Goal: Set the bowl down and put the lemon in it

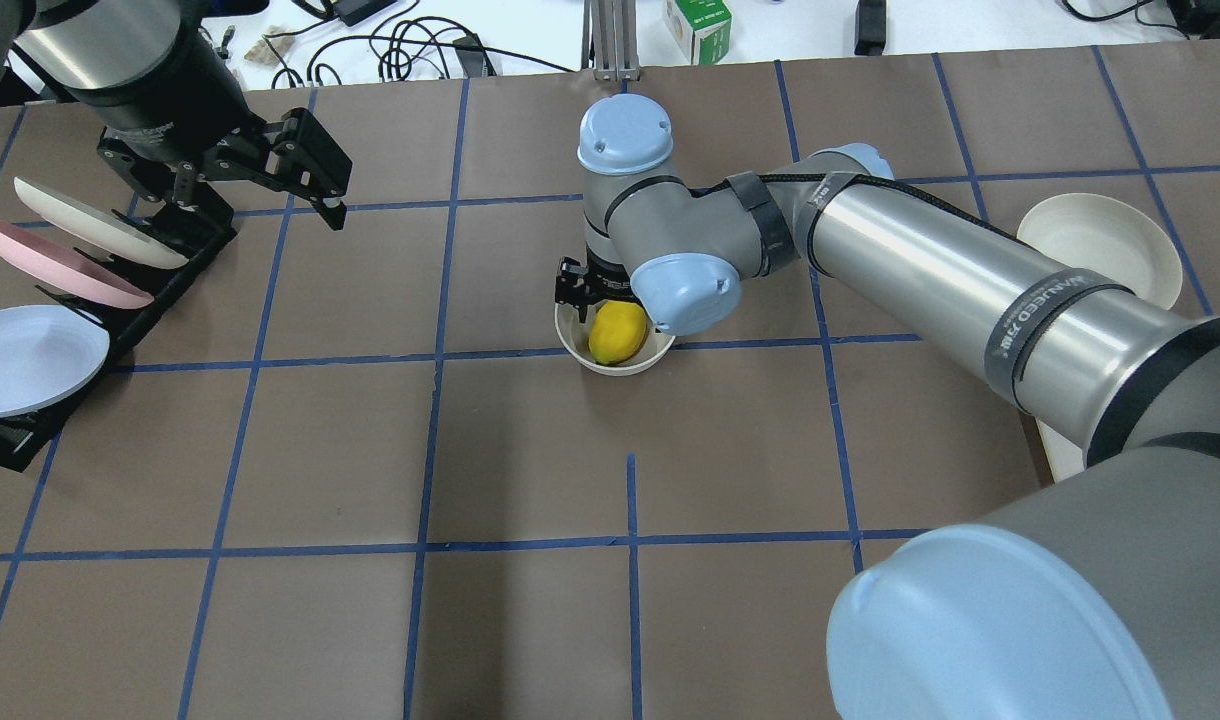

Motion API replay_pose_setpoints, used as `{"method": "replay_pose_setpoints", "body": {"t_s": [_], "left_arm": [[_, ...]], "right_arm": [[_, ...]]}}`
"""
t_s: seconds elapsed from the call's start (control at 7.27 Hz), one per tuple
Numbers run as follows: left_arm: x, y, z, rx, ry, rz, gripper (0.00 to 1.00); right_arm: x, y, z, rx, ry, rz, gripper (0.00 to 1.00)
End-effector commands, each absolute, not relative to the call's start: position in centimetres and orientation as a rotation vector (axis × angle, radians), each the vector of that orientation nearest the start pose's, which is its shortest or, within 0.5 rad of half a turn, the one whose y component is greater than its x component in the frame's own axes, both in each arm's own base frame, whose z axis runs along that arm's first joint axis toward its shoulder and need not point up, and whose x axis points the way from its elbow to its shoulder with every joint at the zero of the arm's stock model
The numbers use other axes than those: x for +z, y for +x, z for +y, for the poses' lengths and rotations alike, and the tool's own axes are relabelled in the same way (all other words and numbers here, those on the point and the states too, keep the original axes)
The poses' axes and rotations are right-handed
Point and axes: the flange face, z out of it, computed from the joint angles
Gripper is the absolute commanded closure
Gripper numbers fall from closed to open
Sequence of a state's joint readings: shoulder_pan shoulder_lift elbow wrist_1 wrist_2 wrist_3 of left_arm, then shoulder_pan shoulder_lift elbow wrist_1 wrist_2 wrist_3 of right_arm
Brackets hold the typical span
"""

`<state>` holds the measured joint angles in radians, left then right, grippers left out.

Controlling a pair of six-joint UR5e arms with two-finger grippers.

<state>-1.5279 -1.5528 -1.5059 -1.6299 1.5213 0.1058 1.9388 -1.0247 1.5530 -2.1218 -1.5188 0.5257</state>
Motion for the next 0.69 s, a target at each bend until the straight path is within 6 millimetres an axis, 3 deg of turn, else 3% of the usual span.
{"method": "replay_pose_setpoints", "body": {"t_s": [0.0, 0.14, 0.28, 0.55], "left_arm": [[52.3, -11.7, -49.0, -0.040, 0.101, 3.189, 0.00], [52.4, -11.8, -48.8, -0.042, 0.101, 3.189, 0.00], [52.4, -11.7, -48.8, -0.042, 0.101, 3.187, 0.00], [52.7, -11.7, -48.6, -0.044, 0.106, 3.178, 0.00]], "right_arm": [[27.3, 34.9, -56.2, 0.008, 0.239, 3.091, 0.00], [29.4, 33.1, -56.2, 0.005, 0.200, 3.095, 0.00], [31.8, 29.8, -56.6, 0.032, 0.243, 3.097, 0.00], [38.3, 20.9, -55.3, 0.114, 0.208, 3.109, 0.00]]}}
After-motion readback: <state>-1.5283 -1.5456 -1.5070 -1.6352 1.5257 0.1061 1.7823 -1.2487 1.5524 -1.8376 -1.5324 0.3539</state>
